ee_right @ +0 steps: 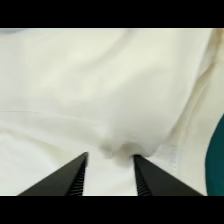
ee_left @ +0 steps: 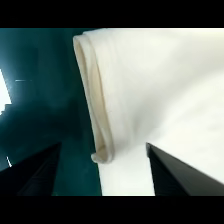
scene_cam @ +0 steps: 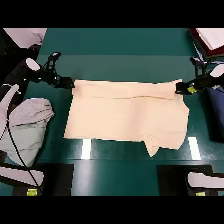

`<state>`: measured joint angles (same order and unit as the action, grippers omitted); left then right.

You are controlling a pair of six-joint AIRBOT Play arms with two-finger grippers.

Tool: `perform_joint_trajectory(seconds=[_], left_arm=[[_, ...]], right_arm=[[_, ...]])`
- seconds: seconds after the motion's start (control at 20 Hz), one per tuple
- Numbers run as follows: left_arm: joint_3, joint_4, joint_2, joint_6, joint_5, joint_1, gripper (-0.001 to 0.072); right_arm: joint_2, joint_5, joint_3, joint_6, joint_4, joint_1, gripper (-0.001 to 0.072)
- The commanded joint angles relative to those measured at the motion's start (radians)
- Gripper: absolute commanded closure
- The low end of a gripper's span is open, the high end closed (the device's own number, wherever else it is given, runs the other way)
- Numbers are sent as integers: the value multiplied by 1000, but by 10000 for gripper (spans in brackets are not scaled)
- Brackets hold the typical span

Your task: Fold the shirts.

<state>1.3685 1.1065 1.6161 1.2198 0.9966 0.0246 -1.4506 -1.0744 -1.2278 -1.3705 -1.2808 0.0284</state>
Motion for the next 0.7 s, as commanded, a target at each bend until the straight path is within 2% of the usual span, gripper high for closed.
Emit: perform_joint_trajectory(seconds=[0.0,0.2,0.35,0.5,0.65], left_arm=[[4,10,-5,64,94,19,66],[-51,8,-99,44,272,104,66],[-294,6,-259,29,261,122,66],[-567,-38,-416,29,225,122,67],[-714,-38,-510,29,226,122,66]], right_arm=[[51,-4,55,-2,57,-6,315],[172,-206,56,19,60,-78,326],[262,-338,56,64,61,-132,330],[318,-360,56,103,126,-166,330],[332,-362,56,139,248,-189,330]])
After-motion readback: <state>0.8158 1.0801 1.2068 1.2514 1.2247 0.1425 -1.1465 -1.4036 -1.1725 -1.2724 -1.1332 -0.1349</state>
